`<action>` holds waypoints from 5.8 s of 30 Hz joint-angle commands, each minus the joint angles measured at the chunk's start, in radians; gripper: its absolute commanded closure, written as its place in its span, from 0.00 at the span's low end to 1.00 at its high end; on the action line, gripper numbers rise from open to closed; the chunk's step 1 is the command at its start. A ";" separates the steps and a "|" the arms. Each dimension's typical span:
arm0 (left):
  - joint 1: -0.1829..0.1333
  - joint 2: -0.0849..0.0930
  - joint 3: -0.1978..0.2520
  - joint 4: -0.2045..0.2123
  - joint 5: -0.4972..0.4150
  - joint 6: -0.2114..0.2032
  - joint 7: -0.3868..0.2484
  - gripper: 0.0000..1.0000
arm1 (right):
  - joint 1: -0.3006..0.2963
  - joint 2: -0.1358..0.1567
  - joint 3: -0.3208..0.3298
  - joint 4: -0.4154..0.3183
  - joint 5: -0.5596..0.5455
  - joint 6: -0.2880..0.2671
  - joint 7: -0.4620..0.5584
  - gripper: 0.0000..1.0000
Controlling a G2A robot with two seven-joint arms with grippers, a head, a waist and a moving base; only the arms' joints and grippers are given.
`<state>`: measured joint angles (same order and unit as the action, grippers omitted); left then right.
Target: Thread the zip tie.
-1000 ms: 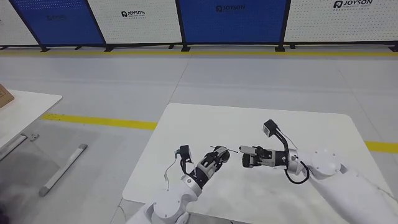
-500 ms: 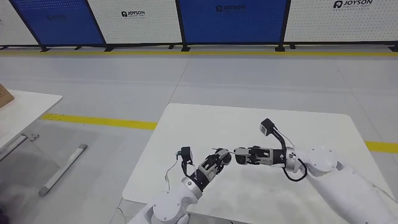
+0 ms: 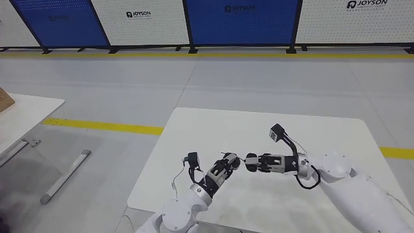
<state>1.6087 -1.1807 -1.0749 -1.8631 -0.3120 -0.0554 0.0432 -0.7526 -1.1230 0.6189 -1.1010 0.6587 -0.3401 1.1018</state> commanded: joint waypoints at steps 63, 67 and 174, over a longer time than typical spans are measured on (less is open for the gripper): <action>0.002 -0.005 0.006 -0.004 0.040 0.019 0.046 0.00 | 0.011 -0.015 0.093 0.053 0.091 0.134 0.257 1.00; 0.000 -0.005 0.013 -0.001 0.039 0.024 0.019 0.00 | 0.011 -0.015 0.093 0.053 0.091 0.134 0.257 1.00; 0.022 -0.014 -0.005 0.012 0.056 -0.142 -0.137 0.91 | 0.011 -0.015 0.093 0.053 0.091 0.134 0.257 1.00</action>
<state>1.6292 -1.1950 -1.0786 -1.8509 -0.2566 -0.1970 -0.0936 -0.7413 -1.1380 0.7120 -1.0481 0.7499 -0.2065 1.3584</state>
